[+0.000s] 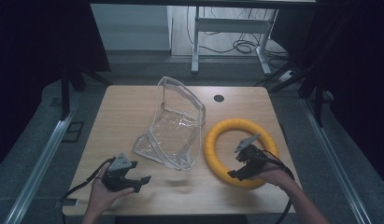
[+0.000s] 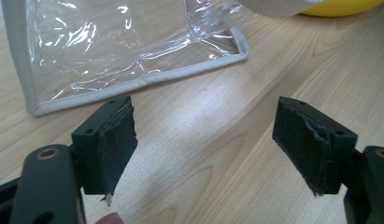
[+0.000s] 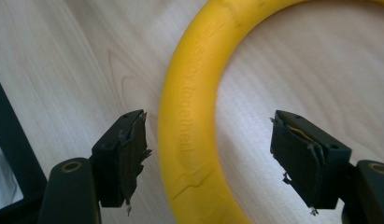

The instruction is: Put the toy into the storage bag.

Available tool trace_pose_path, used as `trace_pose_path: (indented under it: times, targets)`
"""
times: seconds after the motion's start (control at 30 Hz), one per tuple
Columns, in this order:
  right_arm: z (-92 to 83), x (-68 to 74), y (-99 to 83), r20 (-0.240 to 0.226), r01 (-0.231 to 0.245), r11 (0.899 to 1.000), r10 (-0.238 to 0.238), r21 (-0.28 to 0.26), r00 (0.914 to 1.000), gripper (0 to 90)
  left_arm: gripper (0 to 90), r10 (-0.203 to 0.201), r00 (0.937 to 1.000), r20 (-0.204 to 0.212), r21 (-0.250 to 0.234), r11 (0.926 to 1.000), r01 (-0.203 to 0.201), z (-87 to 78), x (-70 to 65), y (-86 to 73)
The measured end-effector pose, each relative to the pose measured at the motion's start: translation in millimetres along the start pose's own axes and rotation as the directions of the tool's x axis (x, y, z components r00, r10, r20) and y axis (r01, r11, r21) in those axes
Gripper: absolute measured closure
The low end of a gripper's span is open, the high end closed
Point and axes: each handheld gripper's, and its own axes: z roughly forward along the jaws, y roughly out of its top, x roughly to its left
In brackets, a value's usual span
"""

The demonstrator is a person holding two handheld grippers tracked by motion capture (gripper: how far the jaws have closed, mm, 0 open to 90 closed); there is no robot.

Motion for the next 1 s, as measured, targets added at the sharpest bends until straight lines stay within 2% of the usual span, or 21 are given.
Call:
trace_pose_path:
  times: [0.17,0.4,0.5,0.57,0.6,0.67,0.73,0.8,0.83,0.9,1.0]
  targets:
    - [18.5,6.7,4.8,-0.015,0.043,0.994,-0.042,0.101,0.9990,27.7,21.4,0.007,1.0000,0.000,0.008,0.9999,-0.007,0.3,0.4,0.0]
    - [32.6,11.4,8.4,-0.008,0.065,0.984,-0.065,0.164,0.9979,28.5,21.4,0.008,1.0000,0.001,0.011,0.9999,-0.008,1.6,0.0,-0.2]
    - [37.7,12.9,10.6,-0.014,0.067,0.982,-0.066,0.175,0.9977,30.3,21.4,0.009,1.0000,0.002,0.014,0.9999,-0.009,2.4,-0.2,-0.3]
    - [43.2,15.6,12.7,-0.019,0.082,0.974,-0.080,0.211,0.9966,31.5,21.4,0.009,1.0000,0.003,0.015,0.9999,-0.009,2.9,-0.2,-0.3]
    - [43.2,15.6,12.7,-0.019,0.082,0.974,-0.080,0.211,0.9966,31.5,21.4,0.010,0.9999,0.003,0.016,0.9998,-0.010,3.1,-0.3,-0.3]
    - [50.3,17.4,14.9,-0.008,0.101,0.963,-0.102,0.248,0.9947,34.0,21.4,0.011,0.9999,0.003,0.015,0.9998,-0.011,3.3,-0.3,-0.4]
    - [51.9,17.7,15.3,-0.008,0.101,0.963,-0.102,0.252,0.9947,35.2,21.4,0.004,1.0000,0.001,0.008,1.0000,-0.004,3.3,-0.6,-0.4]
    - [55.2,18.8,16.3,-0.006,0.108,0.957,-0.111,0.269,0.9938,38.4,21.4,0.002,1.0000,0.001,0.006,1.0000,-0.002,3.4,-0.6,-0.3]
    - [56.9,19.4,17.5,0.011,0.114,0.951,-0.122,0.286,0.9924,43.3,21.4,0.002,1.0000,0.000,0.007,1.0000,-0.002,3.6,-0.7,-0.3]
    - [57.8,18.5,18.4,0.016,0.111,0.949,-0.121,0.295,0.9925,47.6,21.4,0.003,1.0000,0.000,0.009,1.0000,-0.003,4.0,-0.7,-0.4]
    - [58.5,14.8,20.5,-0.008,0.104,0.944,-0.107,0.314,0.9942,48.3,21.4,0.002,1.0000,-0.001,0.008,1.0000,-0.002,4.1,-0.8,-0.3]
